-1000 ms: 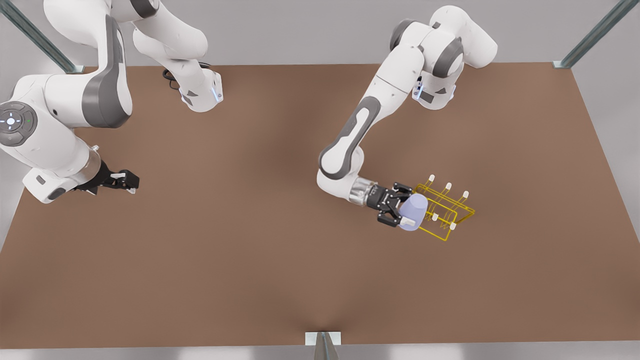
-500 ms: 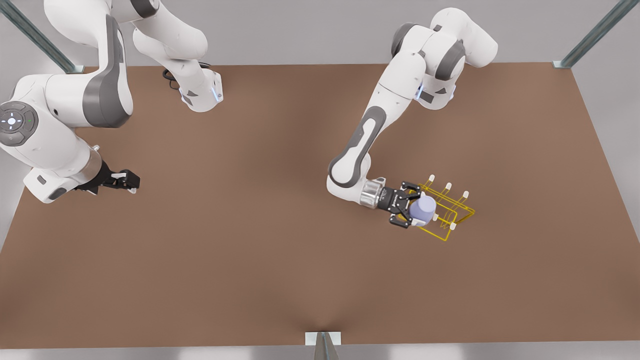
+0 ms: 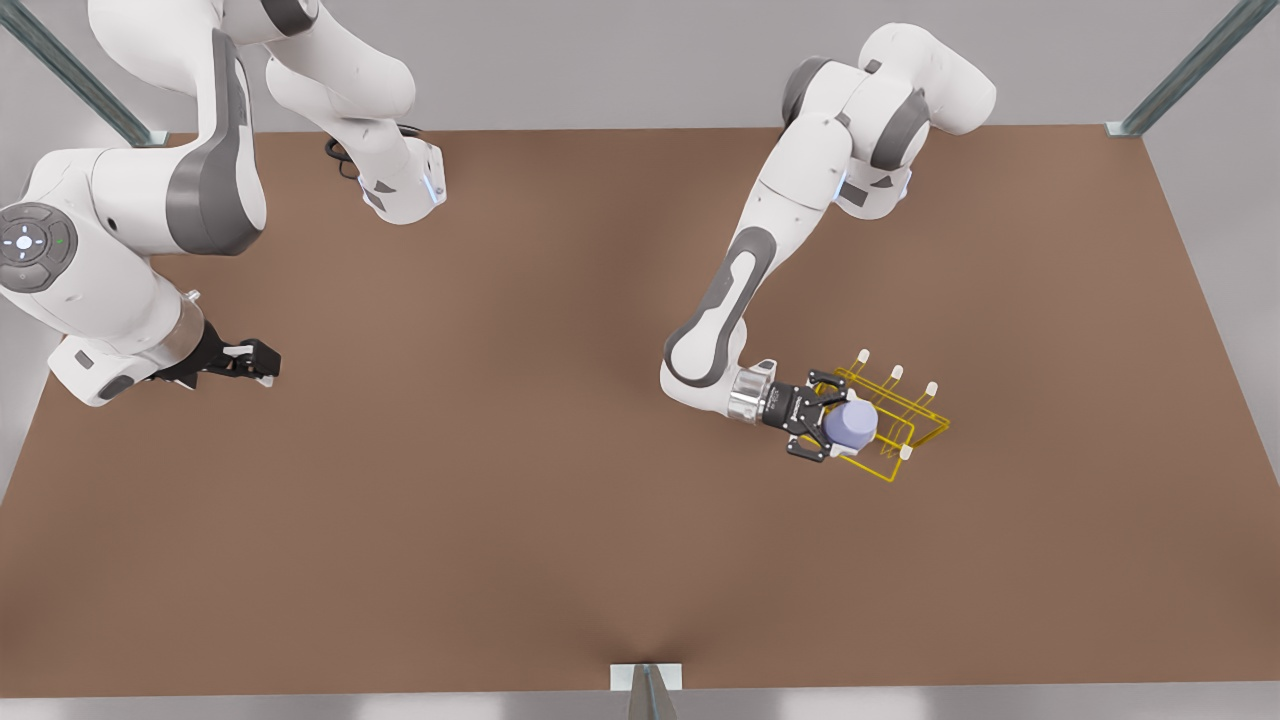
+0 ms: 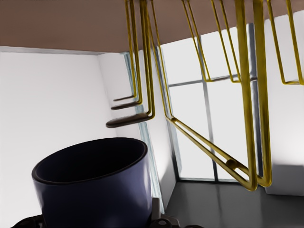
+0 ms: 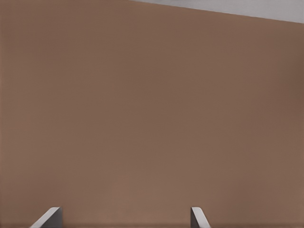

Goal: Place the cup on the cup holder

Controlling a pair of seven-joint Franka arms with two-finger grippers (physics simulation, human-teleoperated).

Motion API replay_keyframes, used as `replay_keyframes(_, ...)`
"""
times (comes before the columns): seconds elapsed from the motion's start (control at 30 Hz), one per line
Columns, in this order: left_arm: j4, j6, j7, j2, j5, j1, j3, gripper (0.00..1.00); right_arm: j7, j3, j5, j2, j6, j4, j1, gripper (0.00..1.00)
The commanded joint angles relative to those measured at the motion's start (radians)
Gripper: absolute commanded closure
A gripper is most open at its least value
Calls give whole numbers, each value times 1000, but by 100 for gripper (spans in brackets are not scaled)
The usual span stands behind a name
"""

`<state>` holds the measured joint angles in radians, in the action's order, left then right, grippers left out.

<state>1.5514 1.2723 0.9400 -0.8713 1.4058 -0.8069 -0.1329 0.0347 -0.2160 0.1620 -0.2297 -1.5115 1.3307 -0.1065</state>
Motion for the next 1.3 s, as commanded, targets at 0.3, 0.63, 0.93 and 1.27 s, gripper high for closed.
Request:
replay_keyframes(0.3,3,10,-23,-5,-42,-6,-1,30,-2,0,1,1,2,1,-1,0)
replay_keyframes(0.63,4,-2,-50,-11,-73,-12,4,30,-1,0,1,1,4,1,2,0)
replay_keyframes(0.93,4,-5,-58,-23,-85,-14,4,0,-1,0,1,1,4,1,-1,0)
replay_keyframes(1.27,-161,-28,25,-9,-80,-12,13,0,-1,-2,1,1,7,8,7,0)
